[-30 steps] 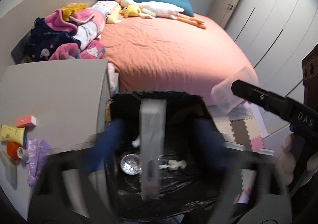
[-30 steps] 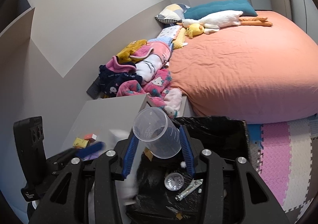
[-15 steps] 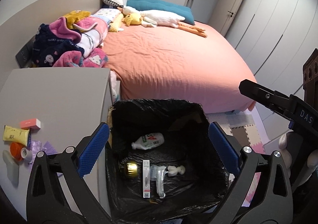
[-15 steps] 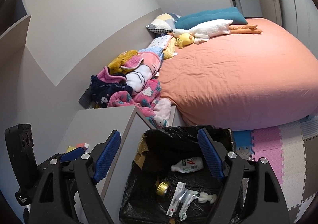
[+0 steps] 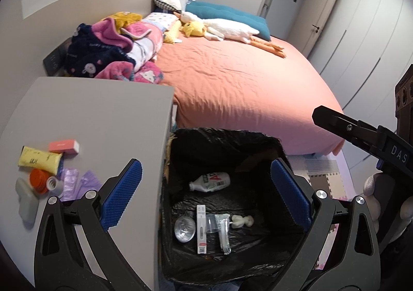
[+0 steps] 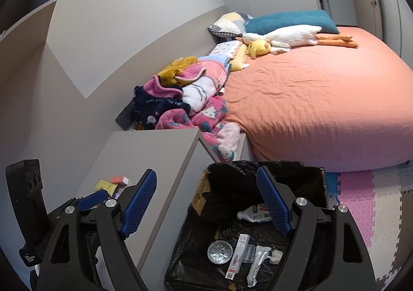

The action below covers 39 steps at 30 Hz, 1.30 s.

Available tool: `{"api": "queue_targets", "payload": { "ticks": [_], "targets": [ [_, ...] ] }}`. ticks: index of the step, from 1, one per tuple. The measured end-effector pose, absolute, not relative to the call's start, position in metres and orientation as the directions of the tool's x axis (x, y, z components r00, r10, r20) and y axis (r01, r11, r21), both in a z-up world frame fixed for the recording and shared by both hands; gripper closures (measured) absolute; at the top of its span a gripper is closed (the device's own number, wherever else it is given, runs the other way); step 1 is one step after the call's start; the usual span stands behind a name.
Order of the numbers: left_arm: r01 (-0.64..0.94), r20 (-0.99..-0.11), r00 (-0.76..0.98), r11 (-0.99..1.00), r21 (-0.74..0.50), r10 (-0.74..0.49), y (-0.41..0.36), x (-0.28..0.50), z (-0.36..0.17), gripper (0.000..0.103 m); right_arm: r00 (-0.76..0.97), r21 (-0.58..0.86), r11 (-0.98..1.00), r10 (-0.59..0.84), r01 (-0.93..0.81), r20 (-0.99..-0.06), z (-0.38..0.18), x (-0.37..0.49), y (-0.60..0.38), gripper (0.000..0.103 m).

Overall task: Collect trash
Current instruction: 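Move both tools back over the table toward the purple bag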

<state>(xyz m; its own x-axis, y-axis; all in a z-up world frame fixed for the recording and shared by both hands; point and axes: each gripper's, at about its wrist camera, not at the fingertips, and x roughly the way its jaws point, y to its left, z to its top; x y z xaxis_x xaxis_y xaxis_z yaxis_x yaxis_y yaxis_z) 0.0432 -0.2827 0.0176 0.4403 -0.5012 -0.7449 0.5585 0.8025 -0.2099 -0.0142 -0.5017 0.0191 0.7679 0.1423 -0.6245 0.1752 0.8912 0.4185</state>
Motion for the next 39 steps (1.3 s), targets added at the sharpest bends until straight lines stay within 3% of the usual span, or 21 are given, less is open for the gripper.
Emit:
{"api": "queue_targets", "payload": {
  "ticks": [39],
  "targets": [
    [0.174, -0.788, 0.565, 0.969, -0.176, -0.244, -0.082, 0.042, -0.014, 0.007, 0.608, 0.382, 0.915, 0.375, -0.125, -0.699, -0.012, 0.045, -0.317, 0.023]
  ]
}}
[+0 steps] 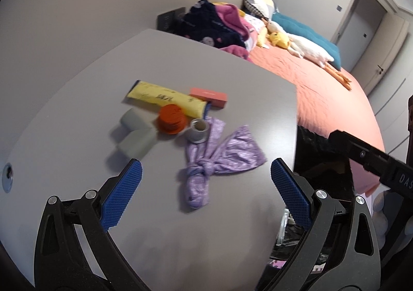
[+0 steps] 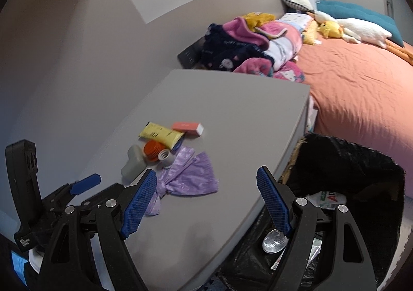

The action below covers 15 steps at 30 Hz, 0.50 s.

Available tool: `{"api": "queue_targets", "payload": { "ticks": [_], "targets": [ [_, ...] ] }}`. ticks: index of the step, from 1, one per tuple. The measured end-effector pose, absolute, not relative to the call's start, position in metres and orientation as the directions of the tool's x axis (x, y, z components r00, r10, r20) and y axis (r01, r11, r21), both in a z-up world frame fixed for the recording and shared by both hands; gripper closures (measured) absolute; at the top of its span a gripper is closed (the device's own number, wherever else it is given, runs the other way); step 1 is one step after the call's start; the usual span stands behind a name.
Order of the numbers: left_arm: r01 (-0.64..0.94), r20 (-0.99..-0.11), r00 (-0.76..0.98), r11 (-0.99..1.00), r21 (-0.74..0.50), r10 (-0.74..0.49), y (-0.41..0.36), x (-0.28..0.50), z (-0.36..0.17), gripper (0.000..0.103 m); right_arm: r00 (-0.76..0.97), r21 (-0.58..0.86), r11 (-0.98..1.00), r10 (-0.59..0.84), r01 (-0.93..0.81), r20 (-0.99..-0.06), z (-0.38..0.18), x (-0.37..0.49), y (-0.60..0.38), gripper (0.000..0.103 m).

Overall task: Collect trash
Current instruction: 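Move both tools back over the table toward the purple bag, then grasp the grey foam elbow with the left tool while the right tool grasps the purple bag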

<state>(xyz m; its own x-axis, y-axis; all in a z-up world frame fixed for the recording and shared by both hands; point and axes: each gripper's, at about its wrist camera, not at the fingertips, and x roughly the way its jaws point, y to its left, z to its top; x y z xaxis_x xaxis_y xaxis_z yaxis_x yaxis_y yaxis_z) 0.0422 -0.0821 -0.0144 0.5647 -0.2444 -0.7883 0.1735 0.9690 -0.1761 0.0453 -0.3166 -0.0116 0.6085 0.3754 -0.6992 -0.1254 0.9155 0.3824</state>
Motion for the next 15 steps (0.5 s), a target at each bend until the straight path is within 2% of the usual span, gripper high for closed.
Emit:
{"api": "queue_targets", "payload": {
  "ticks": [15],
  "targets": [
    [0.094, -0.813, 0.551, 0.982, -0.165, -0.189, -0.039, 0.062, -0.036, 0.007, 0.527, 0.346, 0.919, 0.391, -0.187, -0.755, -0.037, 0.065, -0.263, 0.023]
  ]
}}
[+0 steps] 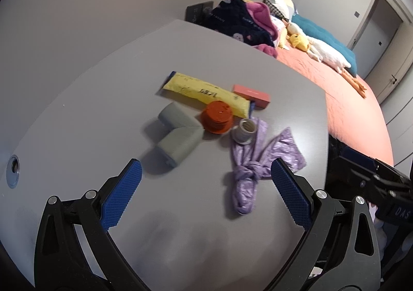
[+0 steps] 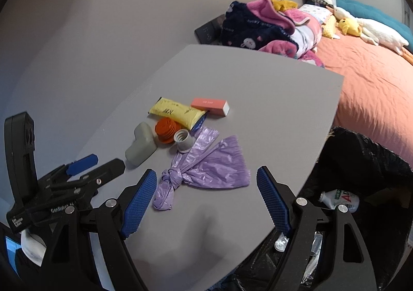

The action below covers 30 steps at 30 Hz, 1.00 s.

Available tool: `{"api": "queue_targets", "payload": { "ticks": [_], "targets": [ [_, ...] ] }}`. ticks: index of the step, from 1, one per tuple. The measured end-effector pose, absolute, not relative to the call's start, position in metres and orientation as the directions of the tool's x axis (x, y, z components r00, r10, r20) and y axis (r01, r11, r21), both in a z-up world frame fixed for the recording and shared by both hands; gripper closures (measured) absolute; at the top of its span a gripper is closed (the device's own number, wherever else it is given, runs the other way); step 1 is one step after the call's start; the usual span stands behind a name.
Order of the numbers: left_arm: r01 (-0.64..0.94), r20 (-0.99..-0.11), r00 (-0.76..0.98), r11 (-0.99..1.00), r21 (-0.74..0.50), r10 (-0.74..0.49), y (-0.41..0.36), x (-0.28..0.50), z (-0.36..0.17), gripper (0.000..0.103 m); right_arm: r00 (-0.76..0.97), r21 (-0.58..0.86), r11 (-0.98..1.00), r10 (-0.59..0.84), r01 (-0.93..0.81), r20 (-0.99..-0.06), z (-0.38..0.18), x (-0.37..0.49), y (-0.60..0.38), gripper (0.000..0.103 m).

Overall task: Collect trash
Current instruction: 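Grasp the grey foam elbow with the left tool while the right tool grasps the purple bag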

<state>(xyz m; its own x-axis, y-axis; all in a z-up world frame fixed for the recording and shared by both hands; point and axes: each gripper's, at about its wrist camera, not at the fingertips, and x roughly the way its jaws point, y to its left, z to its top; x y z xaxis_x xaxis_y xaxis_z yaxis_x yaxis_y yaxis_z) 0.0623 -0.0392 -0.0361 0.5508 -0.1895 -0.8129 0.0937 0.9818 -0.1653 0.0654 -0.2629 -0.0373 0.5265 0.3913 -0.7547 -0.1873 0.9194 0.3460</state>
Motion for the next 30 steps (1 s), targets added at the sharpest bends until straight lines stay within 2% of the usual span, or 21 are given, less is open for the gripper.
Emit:
{"api": "queue_targets", "payload": {
  "ticks": [14, 25, 27, 30],
  "targets": [
    [0.078, -0.860, 0.485, 0.987, -0.140, -0.160, -0.016, 0.106, -0.076, 0.007, 0.428, 0.300, 0.925, 0.374, -0.232, -0.823, -0.075, 0.095, -0.214, 0.023],
    [0.084, -0.873, 0.465, 0.989, -0.124, -0.149, -0.012, 0.125, -0.098, 0.009, 0.430, 0.192, 0.948, 0.289, -0.255, -0.856, -0.098, 0.104, -0.192, 0.023],
    [0.094, -0.872, 0.467, 0.988, -0.119, -0.149, -0.015, 0.125, -0.099, 0.010, 0.431, 0.183, 0.945, 0.290, -0.273, -0.855, -0.098, 0.102, -0.189, 0.027],
    [0.109, -0.873, 0.463, 0.987, -0.118, -0.156, -0.021, 0.125, -0.099, 0.017, 0.427, 0.185, 0.935, 0.307, -0.304, -0.851, -0.098, 0.098, -0.184, 0.041]
  ]
}}
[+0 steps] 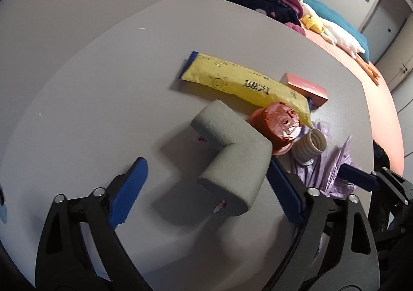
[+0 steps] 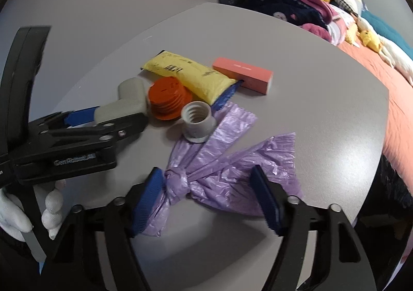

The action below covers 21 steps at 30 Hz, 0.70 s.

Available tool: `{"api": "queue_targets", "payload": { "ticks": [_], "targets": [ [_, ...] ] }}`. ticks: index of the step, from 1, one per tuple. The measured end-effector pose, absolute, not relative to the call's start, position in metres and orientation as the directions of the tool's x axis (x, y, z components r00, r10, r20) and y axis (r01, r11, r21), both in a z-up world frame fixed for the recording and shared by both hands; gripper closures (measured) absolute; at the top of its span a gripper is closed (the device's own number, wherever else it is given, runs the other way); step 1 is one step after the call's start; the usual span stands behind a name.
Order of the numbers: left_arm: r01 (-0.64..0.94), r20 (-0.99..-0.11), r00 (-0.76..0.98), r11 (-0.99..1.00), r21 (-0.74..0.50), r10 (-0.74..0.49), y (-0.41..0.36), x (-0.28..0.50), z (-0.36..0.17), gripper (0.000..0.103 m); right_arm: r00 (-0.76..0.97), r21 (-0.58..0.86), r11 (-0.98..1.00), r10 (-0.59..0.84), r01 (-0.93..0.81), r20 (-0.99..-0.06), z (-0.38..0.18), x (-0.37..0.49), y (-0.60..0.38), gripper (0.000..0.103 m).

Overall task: Collect trash
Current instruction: 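Grasp the grey foam elbow with the left tool while the right tool grasps the purple bag, then carry the grey foam elbow and purple bag over the black bin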

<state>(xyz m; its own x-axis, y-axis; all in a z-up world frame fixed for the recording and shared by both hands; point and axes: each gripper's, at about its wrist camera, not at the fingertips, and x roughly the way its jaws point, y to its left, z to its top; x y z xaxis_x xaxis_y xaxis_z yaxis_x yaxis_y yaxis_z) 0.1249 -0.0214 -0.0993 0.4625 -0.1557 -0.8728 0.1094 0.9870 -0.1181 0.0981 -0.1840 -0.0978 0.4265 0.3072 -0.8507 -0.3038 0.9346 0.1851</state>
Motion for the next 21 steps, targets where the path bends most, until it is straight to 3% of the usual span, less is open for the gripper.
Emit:
{"api": "queue_targets", "payload": {
  "ticks": [2, 4, 8, 13, 21],
  "targets": [
    [0.122, -0.874, 0.468, 0.989, -0.087, -0.135, -0.027, 0.125, -0.100, 0.023, 0.419, 0.198, 0.928, 0.324, -0.317, -0.848, -0.097, 0.097, -0.182, 0.051],
    [0.123, -0.873, 0.479, 0.992, -0.038, -0.093, -0.030, 0.126, -0.099, 0.037, 0.403, 0.230, 0.917, 0.354, -0.325, -0.844, -0.098, 0.099, -0.182, 0.059],
    [0.116, -0.864, 0.491, 0.992, -0.057, -0.107, -0.025, 0.128, -0.097, 0.056, 0.361, 0.315, 0.892, 0.424, -0.323, -0.831, -0.100, 0.102, -0.185, 0.078],
    [0.096, -0.859, 0.497, 0.992, -0.084, -0.121, -0.017, 0.122, -0.095, 0.057, 0.352, 0.347, 0.878, 0.455, -0.329, -0.818, -0.095, 0.099, -0.186, 0.085],
    [0.064, -0.841, 0.527, 0.992, -0.105, -0.123, -0.007, 0.109, -0.073, 0.057, 0.377, 0.400, 0.852, 0.512, -0.339, -0.772, -0.069, 0.091, -0.194, 0.085]
  ]
}}
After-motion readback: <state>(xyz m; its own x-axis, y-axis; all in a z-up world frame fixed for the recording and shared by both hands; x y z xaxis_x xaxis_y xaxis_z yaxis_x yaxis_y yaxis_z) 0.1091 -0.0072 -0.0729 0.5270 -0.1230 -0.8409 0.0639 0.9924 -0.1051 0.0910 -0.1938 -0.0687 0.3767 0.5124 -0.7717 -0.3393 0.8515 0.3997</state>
